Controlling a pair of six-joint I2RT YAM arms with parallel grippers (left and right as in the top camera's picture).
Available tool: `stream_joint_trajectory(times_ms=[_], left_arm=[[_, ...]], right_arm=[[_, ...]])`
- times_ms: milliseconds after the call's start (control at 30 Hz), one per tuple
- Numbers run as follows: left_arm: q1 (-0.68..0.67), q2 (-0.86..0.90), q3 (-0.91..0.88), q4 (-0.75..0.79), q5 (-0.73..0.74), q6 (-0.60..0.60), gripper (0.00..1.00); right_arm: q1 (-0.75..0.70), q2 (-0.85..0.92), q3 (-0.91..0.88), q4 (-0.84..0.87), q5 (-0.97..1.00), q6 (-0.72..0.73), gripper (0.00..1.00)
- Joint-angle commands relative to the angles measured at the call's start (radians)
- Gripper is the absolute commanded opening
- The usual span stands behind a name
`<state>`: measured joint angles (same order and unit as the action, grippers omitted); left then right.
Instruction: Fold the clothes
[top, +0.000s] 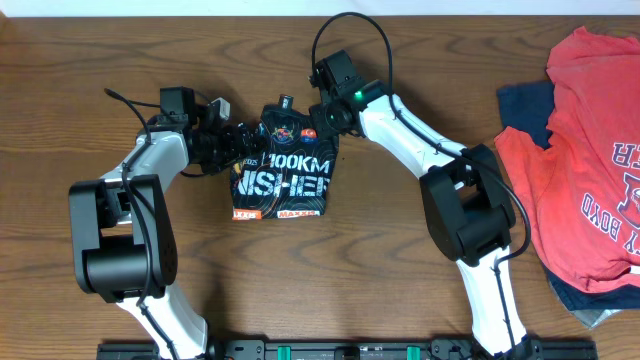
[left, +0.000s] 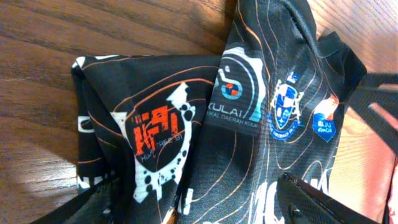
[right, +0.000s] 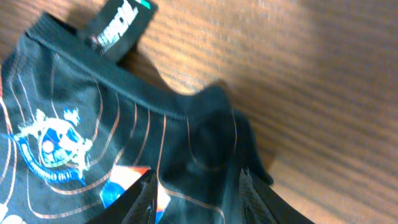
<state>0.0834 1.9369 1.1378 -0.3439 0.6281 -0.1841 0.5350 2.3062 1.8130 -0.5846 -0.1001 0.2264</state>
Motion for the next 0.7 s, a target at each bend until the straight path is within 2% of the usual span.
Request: stream_joint_trajectory(times_ms=[0,67,267,433,667], left_arm=[[0.005,0.003,-0.017,-0.004,-0.059,0.0,0.81],[0.005,-0.007,-0.014,0.02,-0.011,0.025,0.8],[-0.018,-0.091,-0.001,0.148,0.033,0.113,0.82],[-0.078,-0.079,-0.001,0.24,-0.06,0.126,0.85],[-0.166,-0.001,-0.001,0.383,-0.195,0.143,0.85]], right_arm=[[0.005,-0.015,0.006,0.009,0.014,-0.014,0.45],[0.003,-0.015,0.006,0.007,0.016,-0.015,0.54],[-0.013,-0.059,0.007,-0.029,0.099,-0.013,0.57],[-0.046,-0.174,0.007,-0.057,0.119,-0.01,0.61],[-0.06,-0.3,0.006,-0.2,0.12,-0.01,0.61]])
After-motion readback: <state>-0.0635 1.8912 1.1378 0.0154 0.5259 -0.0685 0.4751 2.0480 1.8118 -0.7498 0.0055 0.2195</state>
